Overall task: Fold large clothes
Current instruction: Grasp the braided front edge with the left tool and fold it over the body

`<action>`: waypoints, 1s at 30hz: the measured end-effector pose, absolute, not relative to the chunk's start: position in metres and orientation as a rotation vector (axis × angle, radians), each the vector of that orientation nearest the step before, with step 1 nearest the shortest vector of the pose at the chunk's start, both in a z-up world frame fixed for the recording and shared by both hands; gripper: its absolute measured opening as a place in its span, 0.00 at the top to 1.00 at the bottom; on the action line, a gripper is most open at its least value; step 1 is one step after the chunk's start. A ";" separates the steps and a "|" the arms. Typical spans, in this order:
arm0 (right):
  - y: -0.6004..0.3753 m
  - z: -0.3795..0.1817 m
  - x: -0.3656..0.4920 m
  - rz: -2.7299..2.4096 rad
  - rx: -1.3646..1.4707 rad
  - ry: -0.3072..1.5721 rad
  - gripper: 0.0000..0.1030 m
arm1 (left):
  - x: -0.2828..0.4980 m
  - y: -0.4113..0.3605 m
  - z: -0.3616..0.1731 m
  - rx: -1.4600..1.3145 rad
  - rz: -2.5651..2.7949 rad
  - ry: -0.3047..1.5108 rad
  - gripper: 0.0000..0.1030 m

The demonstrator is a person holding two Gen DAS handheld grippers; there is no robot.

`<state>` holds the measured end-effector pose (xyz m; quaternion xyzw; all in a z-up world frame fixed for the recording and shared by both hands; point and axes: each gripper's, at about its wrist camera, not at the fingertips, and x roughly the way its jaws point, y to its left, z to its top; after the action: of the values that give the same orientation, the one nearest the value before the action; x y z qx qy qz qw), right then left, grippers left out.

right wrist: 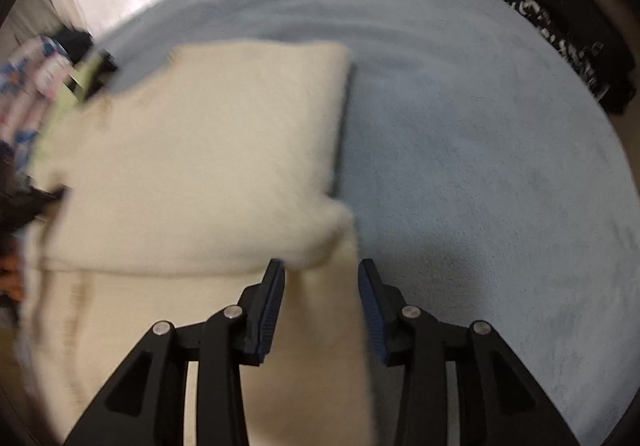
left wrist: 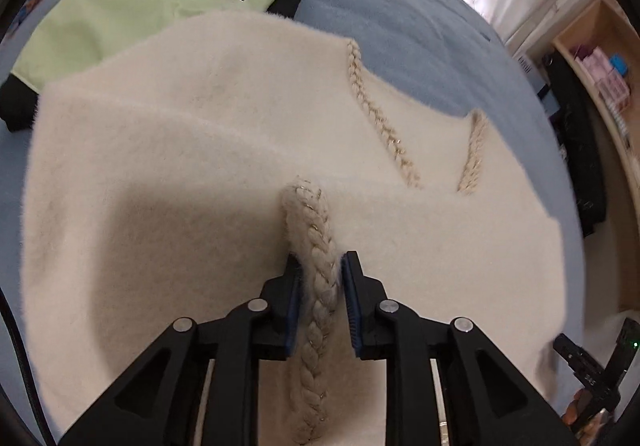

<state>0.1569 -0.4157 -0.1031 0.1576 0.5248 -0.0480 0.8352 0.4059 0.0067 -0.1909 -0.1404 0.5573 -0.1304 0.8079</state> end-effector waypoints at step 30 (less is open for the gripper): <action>-0.430 -0.106 0.286 -0.331 0.252 1.051 0.64 | 0.405 -0.019 -0.168 -0.072 -0.159 1.082 0.70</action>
<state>0.2856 -0.4302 -0.1057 0.1195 0.4982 -0.1568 0.8444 0.4046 -0.0191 -0.1680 -0.0342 0.5143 -0.0755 0.8536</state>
